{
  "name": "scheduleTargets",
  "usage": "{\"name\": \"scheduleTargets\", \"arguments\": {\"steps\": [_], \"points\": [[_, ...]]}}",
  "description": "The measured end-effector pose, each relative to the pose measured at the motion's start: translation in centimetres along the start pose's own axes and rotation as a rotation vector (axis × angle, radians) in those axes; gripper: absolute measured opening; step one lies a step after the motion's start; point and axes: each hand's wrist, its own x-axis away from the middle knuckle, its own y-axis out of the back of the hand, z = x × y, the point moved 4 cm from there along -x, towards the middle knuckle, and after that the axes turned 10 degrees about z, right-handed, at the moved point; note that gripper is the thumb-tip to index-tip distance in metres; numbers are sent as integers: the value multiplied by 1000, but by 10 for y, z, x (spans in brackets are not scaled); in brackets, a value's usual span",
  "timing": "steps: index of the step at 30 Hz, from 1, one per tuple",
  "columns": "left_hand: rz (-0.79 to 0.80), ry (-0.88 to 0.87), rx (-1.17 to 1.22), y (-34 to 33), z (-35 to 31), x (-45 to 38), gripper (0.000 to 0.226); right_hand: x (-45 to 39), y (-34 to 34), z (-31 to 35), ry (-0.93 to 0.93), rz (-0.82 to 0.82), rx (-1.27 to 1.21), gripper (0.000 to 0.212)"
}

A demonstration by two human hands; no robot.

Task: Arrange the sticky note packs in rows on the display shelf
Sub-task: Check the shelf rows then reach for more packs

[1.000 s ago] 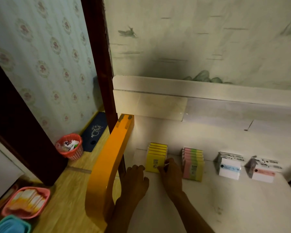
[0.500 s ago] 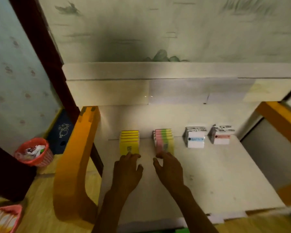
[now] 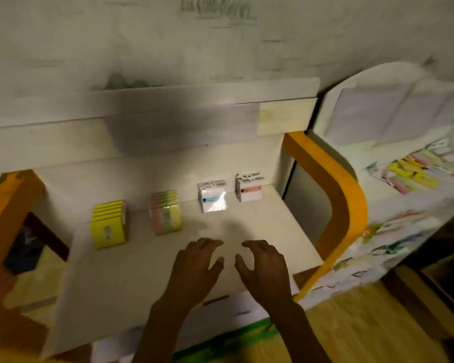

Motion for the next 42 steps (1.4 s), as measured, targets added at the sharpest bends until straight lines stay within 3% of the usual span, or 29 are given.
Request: {"name": "scheduleTargets", "arguments": {"steps": [10, 14, 17, 22, 27, 42], "points": [[47, -114, -8, -86, -205, -15, 52, 77, 127, -152, -61, 13, -75, 44], [115, -171, 5, -118, -284, -28, 41, 96, 179, -214, -127, 5, -33, 40], [73, -214, -3, -134, -331, -45, 46, 103, 212, -256, -176, -41, -59, 47], [70, -250, 27, -157, -392, -83, 48, 104, 250, -320, -247, -99, -89, 37], [2, -210, 44, -175, -439, -142, 34, 79, 282, -384, -285, -94, -86, 43], [7, 45, 155, -260, -534, -363, 42, -94, 380, -583, -310, -27, -126, 31]]}}
